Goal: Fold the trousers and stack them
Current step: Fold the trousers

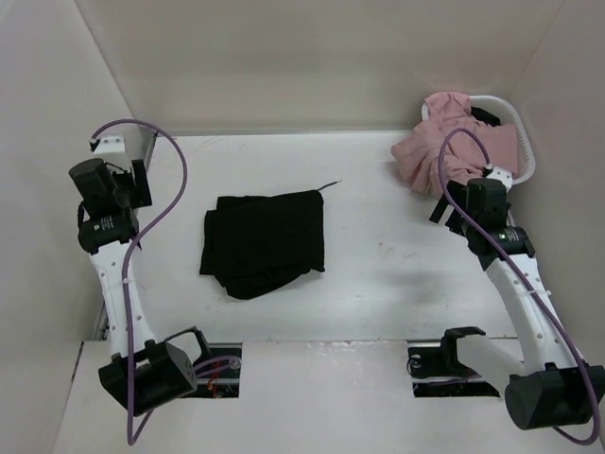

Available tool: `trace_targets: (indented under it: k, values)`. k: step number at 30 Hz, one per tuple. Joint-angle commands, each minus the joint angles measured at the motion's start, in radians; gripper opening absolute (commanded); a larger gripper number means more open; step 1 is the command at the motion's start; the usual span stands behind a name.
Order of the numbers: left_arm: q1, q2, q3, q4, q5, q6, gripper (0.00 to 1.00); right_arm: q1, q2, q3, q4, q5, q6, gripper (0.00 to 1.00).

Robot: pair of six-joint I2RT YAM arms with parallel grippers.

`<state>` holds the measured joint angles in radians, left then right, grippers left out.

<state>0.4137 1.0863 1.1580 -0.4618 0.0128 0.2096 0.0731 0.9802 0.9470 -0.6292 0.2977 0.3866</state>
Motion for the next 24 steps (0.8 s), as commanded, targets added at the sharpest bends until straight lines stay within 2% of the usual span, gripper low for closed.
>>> trace_targets:
  k: [1,4,5,7,10,15,19,24]
  values:
    - [-0.04,-0.026,-0.018,-0.014,0.05,0.025,0.69,-0.006,-0.026,-0.008,0.013,-0.006,-0.017,1.0]
    - [-0.133,0.01,-0.02,-0.173,0.237,0.095,0.71,-0.006,-0.031,-0.01,0.011,-0.005,-0.017,1.0]
    - [-0.19,0.061,-0.003,-0.293,0.31,0.144,0.69,-0.002,-0.035,-0.013,0.014,0.001,-0.017,1.0]
    - [-0.245,0.163,0.008,-0.433,0.364,0.177,0.65,0.0,-0.038,-0.016,0.02,0.003,-0.014,1.0]
    - [-0.223,0.305,0.022,-0.54,0.397,0.189,0.6,0.024,-0.028,-0.001,0.029,0.003,-0.017,1.0]
    - [-0.22,0.486,0.123,-0.591,0.424,0.192,0.58,0.066,-0.006,0.018,0.037,0.012,-0.008,1.0]
    - [-0.275,0.63,0.212,-0.569,0.473,0.148,0.58,0.101,-0.006,0.01,0.051,0.017,0.004,1.0]
    - [-0.33,0.759,0.224,-0.581,0.486,0.134,0.56,0.109,-0.017,0.006,0.037,0.026,0.015,1.0]
